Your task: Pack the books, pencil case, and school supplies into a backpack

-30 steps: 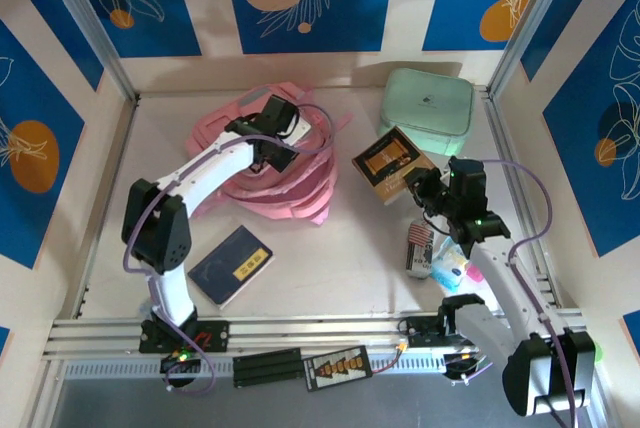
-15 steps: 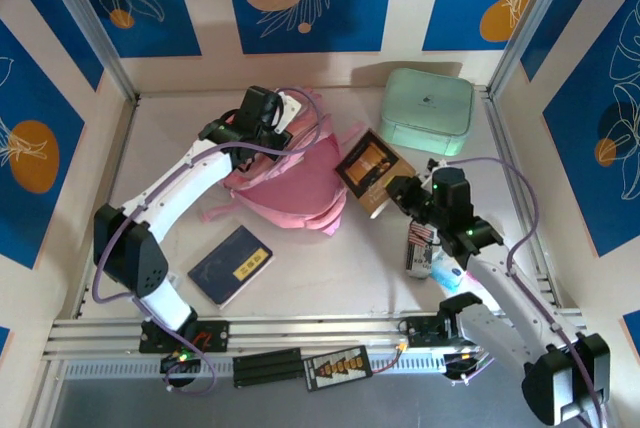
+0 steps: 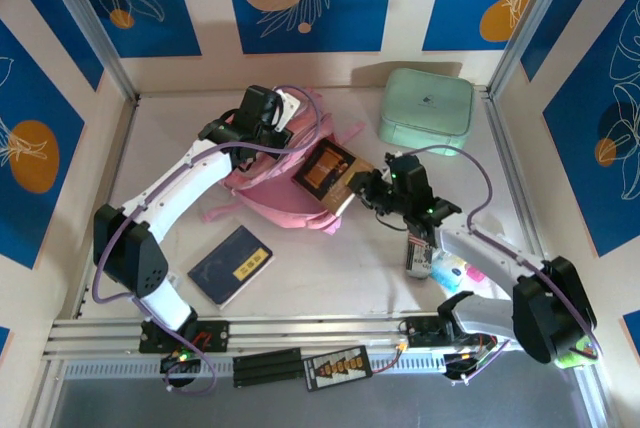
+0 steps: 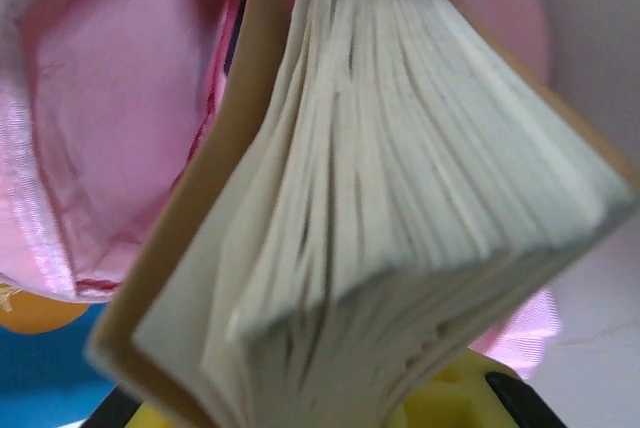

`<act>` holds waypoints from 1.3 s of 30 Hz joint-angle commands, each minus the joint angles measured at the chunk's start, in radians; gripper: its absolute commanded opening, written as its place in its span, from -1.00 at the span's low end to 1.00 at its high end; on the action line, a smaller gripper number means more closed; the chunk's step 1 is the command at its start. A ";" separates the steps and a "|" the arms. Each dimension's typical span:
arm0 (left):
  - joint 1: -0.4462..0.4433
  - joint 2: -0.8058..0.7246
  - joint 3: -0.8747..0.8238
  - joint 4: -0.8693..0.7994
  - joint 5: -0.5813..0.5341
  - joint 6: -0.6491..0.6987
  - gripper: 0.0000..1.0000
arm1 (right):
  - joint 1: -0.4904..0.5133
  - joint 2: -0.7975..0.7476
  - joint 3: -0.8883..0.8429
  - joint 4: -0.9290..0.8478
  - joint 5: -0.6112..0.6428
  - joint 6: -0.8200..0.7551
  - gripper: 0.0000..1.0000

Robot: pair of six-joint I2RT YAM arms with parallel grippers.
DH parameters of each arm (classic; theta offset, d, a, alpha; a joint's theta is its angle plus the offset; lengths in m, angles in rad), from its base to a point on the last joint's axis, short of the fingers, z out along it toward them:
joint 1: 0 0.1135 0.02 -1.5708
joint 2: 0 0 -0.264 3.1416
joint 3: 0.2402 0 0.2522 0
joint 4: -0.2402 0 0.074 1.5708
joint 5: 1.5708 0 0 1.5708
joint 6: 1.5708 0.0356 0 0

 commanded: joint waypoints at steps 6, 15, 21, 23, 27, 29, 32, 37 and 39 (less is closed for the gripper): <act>-0.001 -0.065 0.045 0.130 0.026 -0.033 -1.00 | 0.015 0.188 0.185 0.282 -0.077 0.160 -0.81; 0.000 -0.064 0.031 0.167 0.053 -0.053 -1.00 | 0.075 0.417 0.241 0.160 0.066 0.233 -0.82; 0.000 -0.058 0.025 0.171 0.057 -0.060 -1.00 | 0.085 0.550 0.294 0.208 0.056 0.293 -0.81; 0.001 -0.053 0.029 0.164 0.054 -0.063 -1.00 | 0.096 0.592 0.325 0.251 0.059 0.313 -0.81; 0.003 -0.040 0.054 0.141 0.034 -0.063 -1.00 | 0.113 0.661 0.401 0.269 0.118 0.346 -0.80; 0.004 -0.041 0.058 0.143 0.042 -0.059 -1.00 | 0.114 0.700 0.447 0.277 0.126 0.344 -0.79; 0.007 -0.037 0.067 0.147 0.040 -0.069 -1.00 | 0.113 0.771 0.524 0.284 0.119 0.336 -0.75; 0.014 -0.023 0.087 0.147 0.052 -0.085 -1.00 | 0.115 0.900 0.618 0.438 0.053 0.308 -0.67; 0.019 -0.024 0.085 0.147 0.056 -0.087 -1.00 | 0.112 0.930 0.643 0.453 0.037 0.295 -0.66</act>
